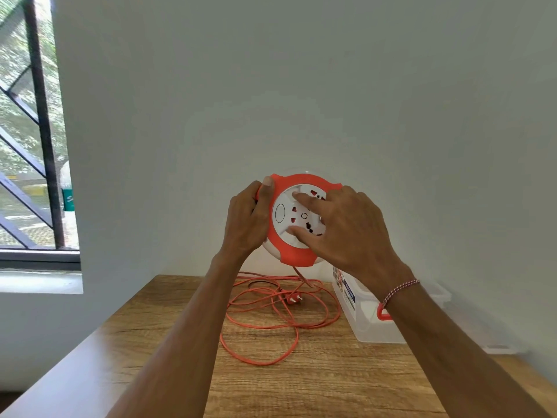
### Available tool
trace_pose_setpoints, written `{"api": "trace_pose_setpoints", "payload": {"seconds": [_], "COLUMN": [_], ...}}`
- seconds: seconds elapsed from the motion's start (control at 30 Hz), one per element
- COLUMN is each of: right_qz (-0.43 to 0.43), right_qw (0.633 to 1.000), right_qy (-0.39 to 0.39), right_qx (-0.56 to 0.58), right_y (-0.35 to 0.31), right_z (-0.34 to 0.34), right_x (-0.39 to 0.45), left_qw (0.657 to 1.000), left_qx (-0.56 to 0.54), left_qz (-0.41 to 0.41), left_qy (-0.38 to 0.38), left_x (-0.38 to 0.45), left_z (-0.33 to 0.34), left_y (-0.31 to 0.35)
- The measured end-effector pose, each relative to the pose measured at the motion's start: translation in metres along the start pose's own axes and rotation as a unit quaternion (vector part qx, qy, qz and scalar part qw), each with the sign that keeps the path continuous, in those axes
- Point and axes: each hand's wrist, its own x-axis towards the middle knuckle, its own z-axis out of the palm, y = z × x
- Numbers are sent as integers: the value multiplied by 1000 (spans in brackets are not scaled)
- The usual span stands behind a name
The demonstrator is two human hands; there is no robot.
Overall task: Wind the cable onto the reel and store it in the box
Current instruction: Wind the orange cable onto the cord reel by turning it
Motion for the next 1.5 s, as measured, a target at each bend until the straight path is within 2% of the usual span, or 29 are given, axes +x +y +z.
{"api": "trace_pose_setpoints", "payload": {"seconds": [0.07, 0.17, 0.23, 0.33, 0.43, 0.77, 0.9, 1.1, 1.27, 1.4, 1.5], "right_qz": [-12, -78, -110, -114, -108, -33, -3, -29, -87, -117, -113], "right_qw": [999, 994, 991, 988, 988, 999, 1000, 999, 995, 991, 987], "right_qy": [11, 21, -22, -93, -111, -28, -24, -28, 29, -71, -109], "right_qx": [30, 72, 79, 45, 11, -24, -6, 0, 30, 12, -18], "right_y": [1, 6, 8, 6, 2, 2, 1, 5, 6, 4, -1], "right_z": [-4, -8, -9, -8, -7, 3, 3, -5, -11, -12, -14], "right_x": [1, 3, 4, 3, 2, -3, -1, 2, 4, 5, 5], "left_qw": [1000, 1000, 1000, 1000, 1000, 1000, 1000, 1000, 1000, 1000, 1000], "left_qx": [-1, 3, 6, 3, 5, 0, -3, -15, -11, -14, -13], "left_qz": [-2, -1, -2, -1, 3, -3, -2, -6, -12, -8, -4], "left_qy": [3, 7, 6, 1, -4, -10, -7, -5, 6, 1, -7], "left_x": [0, 0, 1, 1, 0, -1, -2, -1, 1, 2, 1], "left_z": [0, -1, -2, -1, -1, -1, -1, -2, -4, -4, -3], "left_y": [0, -1, -1, 0, 1, 3, 3, 5, 4, 6, 6]}}
